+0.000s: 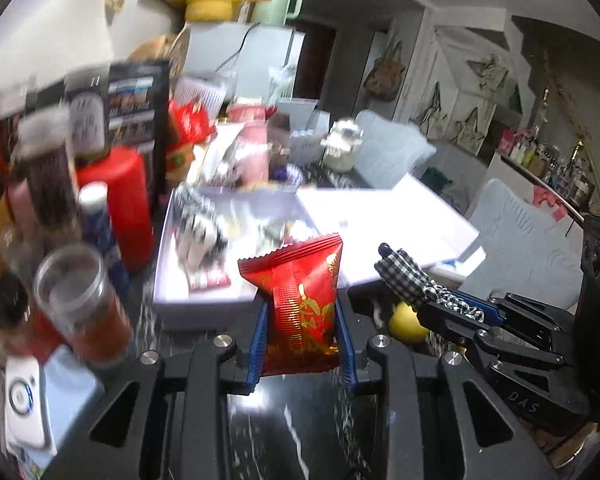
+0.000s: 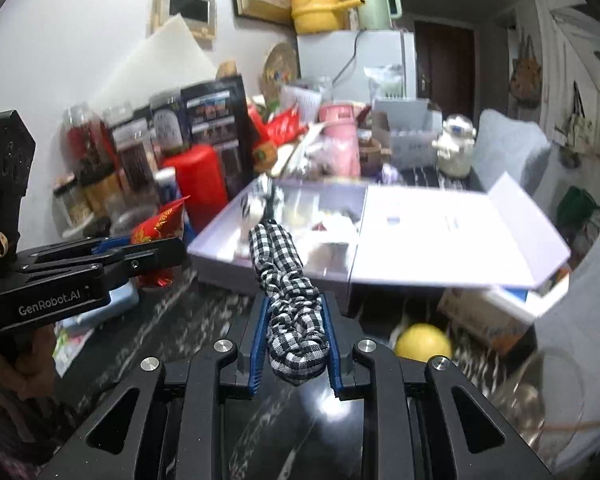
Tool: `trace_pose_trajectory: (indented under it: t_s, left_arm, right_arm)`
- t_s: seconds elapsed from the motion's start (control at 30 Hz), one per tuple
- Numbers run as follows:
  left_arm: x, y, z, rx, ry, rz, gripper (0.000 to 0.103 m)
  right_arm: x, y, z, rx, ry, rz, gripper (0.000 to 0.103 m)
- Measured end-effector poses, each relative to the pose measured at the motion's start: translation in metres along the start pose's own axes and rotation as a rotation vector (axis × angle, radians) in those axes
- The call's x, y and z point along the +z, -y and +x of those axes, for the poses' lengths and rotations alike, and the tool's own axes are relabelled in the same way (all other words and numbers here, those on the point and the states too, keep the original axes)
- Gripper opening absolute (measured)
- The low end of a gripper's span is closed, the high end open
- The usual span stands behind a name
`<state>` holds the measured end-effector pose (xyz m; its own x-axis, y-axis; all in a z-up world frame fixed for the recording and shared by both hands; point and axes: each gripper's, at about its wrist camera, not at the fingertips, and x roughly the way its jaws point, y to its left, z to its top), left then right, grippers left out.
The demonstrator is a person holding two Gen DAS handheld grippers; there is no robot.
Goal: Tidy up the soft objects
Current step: 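Carry the red packet and gingham scrunchie over the lavender box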
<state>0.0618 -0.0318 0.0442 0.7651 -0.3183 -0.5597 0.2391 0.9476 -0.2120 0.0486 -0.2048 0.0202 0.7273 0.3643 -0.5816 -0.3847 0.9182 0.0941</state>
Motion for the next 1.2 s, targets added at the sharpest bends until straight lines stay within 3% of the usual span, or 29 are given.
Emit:
trace_pose_trajectory:
  t_s: [0.23, 0.77, 1.03, 1.2]
  left_arm:
    - [0.041, 0.003, 0.013, -0.027, 0.072, 0.036, 0.03]
    - [0.1, -0.03, 0.08, 0.005, 0.115, -0.002, 0.03]
    - [0.109, -0.047, 0.109, 0.066, 0.09, -0.008, 0.03]
    - [0.103, -0.06, 0.136, 0.124, 0.024, 0.004, 0.03]
  right_arm:
    - [0.036, 0.005, 0.007, 0.0, 0.064, -0.016, 0.025]
    - [0.108, 0.028, 0.071, 0.025, 0.121, 0.043, 0.025]
    - [0.129, 0.032, 0.111, 0.028, 0.103, 0.036, 0.025]
    - [0.129, 0.034, 0.14, 0.037, 0.043, 0.032, 0.025]
